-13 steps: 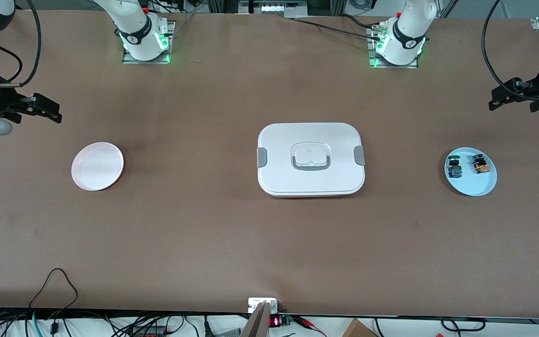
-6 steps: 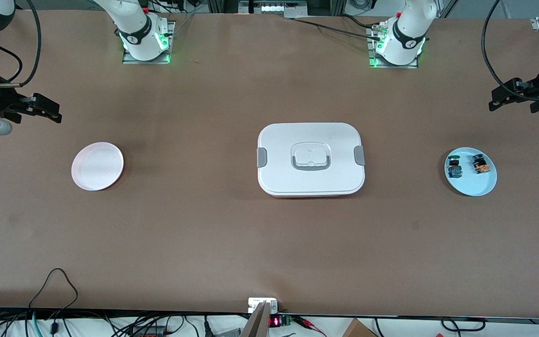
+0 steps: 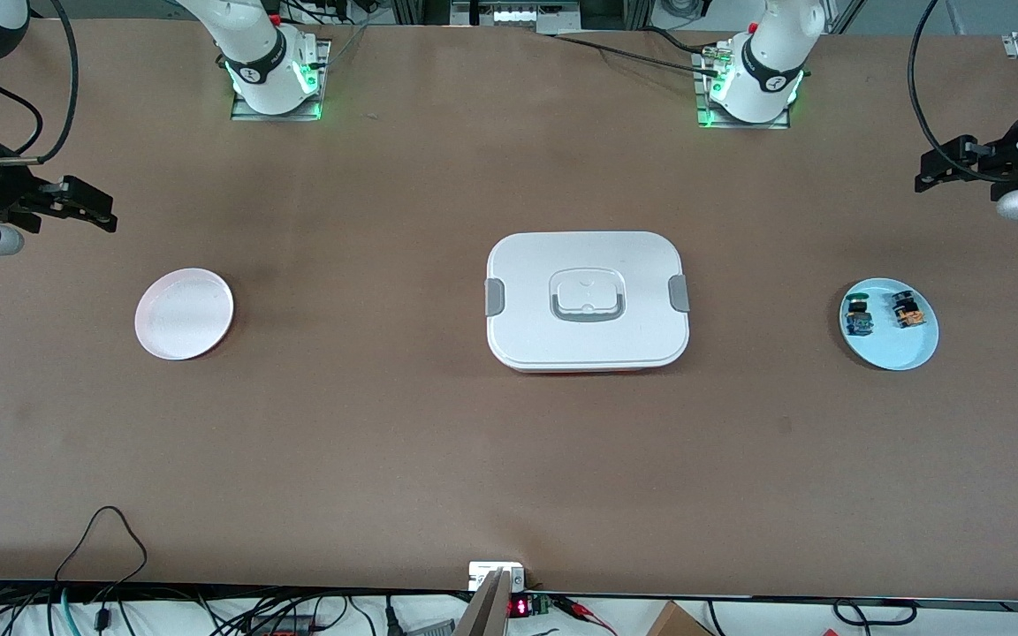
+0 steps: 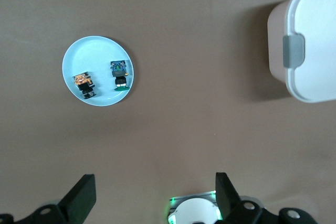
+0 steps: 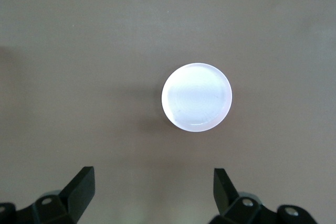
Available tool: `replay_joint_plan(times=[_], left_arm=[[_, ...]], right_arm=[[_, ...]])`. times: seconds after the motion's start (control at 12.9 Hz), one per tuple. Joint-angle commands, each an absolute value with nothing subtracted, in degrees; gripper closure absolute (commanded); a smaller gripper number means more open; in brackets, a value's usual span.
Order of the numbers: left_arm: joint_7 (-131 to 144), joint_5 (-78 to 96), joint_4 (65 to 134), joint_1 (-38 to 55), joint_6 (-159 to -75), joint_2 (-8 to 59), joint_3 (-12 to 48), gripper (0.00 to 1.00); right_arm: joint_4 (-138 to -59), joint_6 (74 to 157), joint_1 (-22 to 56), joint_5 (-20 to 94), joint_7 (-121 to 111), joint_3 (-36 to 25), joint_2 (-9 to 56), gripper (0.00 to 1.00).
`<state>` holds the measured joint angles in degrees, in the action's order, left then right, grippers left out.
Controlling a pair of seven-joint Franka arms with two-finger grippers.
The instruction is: Transfer orange switch to right arm and place
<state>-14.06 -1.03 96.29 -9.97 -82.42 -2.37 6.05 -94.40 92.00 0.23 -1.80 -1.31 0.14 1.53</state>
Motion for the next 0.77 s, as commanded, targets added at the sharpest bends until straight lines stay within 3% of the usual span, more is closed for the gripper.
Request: replay_joint_plan(times=[0.0,0.7], left_arm=[[-24.2,-4.1,97.2,-10.5,-81.4,-2.2,5.8,0.04],[-62.4,-7.8,105.5,-18.8,-87.0,0.9,5.7,0.0]], right_arm=[[-94.6,92.2,0.1,-2.1,-1.4,0.4,1.1,0.0],[-94.5,92.3,0.2,-2.1,-1.4,0.4,1.1,0.0]])
